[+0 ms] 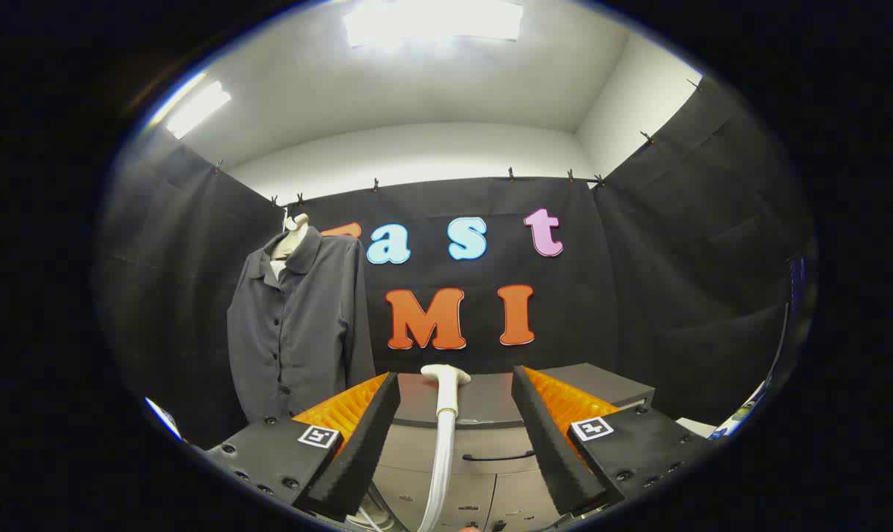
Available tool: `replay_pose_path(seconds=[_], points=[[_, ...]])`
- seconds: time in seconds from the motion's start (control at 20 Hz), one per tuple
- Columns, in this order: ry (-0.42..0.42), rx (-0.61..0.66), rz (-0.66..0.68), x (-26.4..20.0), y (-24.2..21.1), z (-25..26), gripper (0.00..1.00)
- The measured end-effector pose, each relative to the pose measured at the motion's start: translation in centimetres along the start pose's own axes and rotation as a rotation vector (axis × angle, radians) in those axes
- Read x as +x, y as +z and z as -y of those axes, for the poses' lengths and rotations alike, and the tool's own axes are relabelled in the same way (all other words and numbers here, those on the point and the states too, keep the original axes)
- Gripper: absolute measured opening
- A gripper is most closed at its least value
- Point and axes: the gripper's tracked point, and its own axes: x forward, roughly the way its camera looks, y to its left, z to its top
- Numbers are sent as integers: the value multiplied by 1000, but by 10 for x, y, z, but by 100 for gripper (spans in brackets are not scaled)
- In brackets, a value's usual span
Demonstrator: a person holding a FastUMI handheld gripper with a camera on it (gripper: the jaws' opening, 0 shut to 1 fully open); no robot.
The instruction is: Iron the clothes twice with a garment steamer, once on the left side and once on the right side.
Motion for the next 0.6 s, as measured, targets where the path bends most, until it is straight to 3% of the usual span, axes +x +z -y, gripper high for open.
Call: replay_pose_path(seconds=[0.25, 0.6], points=[[-74, 70, -13, 5, 0, -30, 98], [-275, 77, 13, 14, -9, -30, 98]])
